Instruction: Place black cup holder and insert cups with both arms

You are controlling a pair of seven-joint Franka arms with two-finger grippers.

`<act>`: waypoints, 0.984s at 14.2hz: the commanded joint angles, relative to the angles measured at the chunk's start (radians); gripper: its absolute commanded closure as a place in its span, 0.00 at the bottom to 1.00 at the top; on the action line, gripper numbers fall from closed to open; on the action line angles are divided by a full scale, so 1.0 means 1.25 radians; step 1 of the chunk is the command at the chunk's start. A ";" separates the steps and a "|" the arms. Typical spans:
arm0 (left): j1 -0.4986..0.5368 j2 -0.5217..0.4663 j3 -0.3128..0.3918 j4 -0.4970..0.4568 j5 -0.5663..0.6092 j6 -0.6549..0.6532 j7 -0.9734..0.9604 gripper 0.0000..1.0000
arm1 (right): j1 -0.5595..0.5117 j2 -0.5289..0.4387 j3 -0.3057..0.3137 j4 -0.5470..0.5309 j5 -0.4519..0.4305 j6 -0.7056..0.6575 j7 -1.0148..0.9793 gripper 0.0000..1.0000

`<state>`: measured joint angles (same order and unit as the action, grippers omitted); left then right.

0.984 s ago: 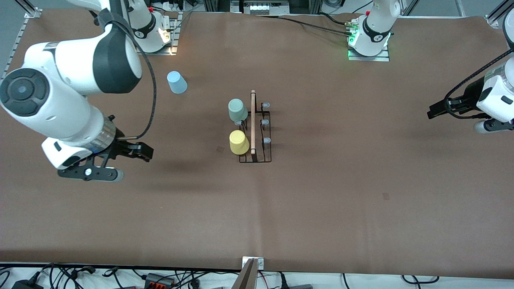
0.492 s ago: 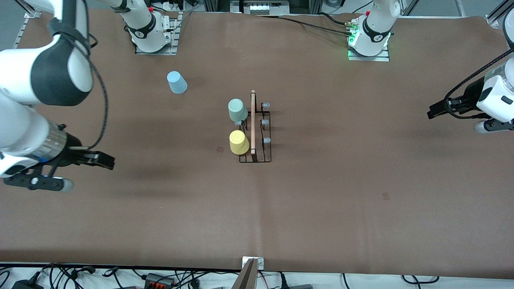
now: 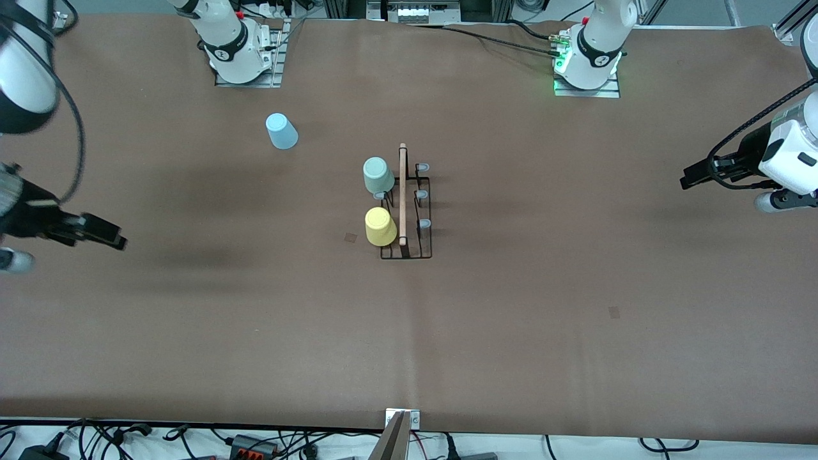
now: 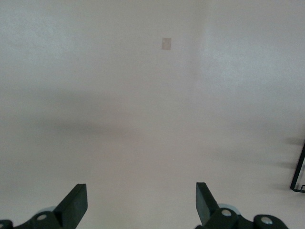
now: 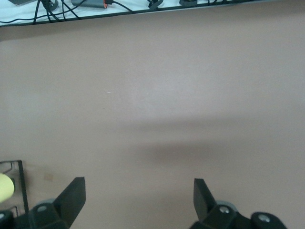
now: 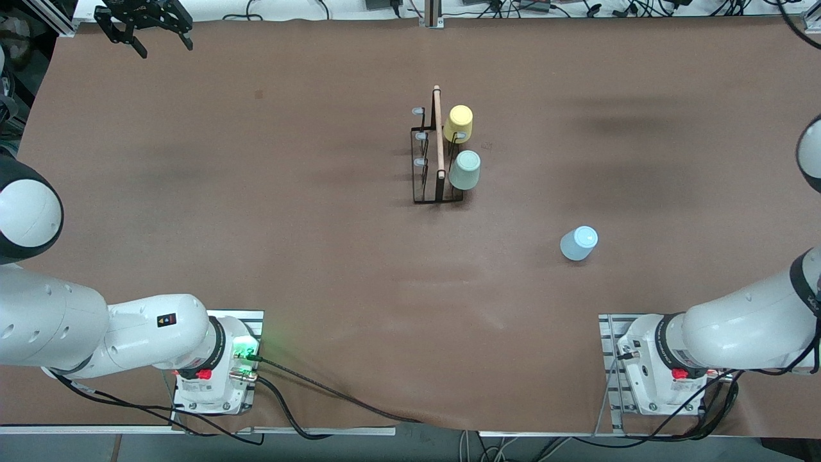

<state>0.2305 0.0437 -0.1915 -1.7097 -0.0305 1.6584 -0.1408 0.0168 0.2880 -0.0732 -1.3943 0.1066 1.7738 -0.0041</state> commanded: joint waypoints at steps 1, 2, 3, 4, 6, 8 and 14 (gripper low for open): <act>-0.002 0.003 0.001 0.013 0.019 -0.005 -0.003 0.00 | -0.040 -0.051 0.024 -0.037 -0.016 -0.031 -0.073 0.00; -0.002 0.003 0.001 0.013 0.019 -0.005 -0.003 0.00 | -0.042 -0.052 0.025 -0.036 -0.030 -0.040 -0.076 0.00; -0.002 0.003 0.000 0.013 0.019 -0.005 -0.003 0.00 | -0.043 -0.054 0.027 -0.036 -0.042 -0.041 -0.073 0.00; -0.002 0.003 0.001 0.013 0.019 -0.005 -0.003 0.00 | -0.038 -0.054 0.028 -0.036 -0.046 -0.043 -0.070 0.00; -0.002 0.003 0.001 0.013 0.019 -0.005 -0.003 0.00 | -0.029 -0.072 0.028 -0.043 -0.048 -0.052 -0.069 0.00; 0.000 0.003 0.001 0.013 0.019 -0.005 -0.003 0.00 | -0.028 -0.095 0.028 -0.055 -0.050 -0.079 -0.062 0.00; 0.007 0.003 0.000 0.013 0.019 -0.005 -0.002 0.00 | -0.027 -0.206 0.027 -0.223 -0.070 -0.023 -0.029 0.00</act>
<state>0.2366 0.0439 -0.1905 -1.7097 -0.0305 1.6584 -0.1408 -0.0165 0.1132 -0.0473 -1.5573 0.0472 1.6951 -0.0721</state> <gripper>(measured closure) 0.000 0.000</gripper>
